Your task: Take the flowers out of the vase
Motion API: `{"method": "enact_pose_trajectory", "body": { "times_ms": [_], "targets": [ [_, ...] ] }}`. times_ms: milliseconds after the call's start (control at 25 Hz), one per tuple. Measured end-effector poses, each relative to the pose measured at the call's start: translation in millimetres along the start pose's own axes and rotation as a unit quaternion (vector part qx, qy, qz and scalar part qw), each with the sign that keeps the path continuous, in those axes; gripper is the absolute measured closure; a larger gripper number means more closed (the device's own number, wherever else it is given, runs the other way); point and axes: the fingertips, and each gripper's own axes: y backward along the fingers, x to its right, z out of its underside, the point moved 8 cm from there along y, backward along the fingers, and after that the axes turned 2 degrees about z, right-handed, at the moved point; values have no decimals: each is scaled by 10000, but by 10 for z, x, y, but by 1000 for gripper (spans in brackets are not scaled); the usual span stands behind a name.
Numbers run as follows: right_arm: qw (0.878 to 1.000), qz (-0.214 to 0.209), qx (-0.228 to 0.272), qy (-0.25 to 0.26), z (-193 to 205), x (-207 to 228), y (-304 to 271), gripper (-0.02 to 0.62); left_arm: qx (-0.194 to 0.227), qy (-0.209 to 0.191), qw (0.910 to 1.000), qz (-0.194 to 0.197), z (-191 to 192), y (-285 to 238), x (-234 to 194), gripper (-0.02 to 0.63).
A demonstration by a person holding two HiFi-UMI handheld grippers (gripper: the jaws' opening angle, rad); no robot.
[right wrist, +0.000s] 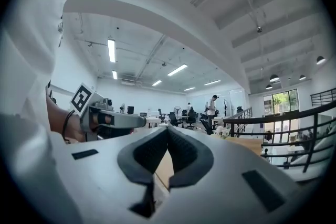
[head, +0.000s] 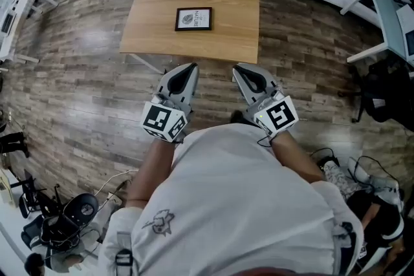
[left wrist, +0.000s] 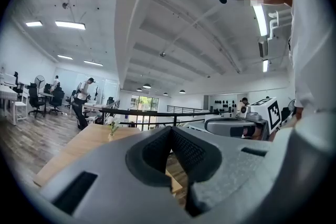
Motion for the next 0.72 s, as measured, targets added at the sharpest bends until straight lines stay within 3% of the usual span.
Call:
{"method": "enact_pose_trajectory", "body": {
  "times_ms": [440,720],
  "targets": [
    [9990,-370,-137,-227,190,726,-100,591,-182,159,9986,-480,103,-604,-32,601],
    [9990,-306,-247,-210,246,982,-445,591,-150,191,9980,-583,102,-739,-397,601]
  ]
}}
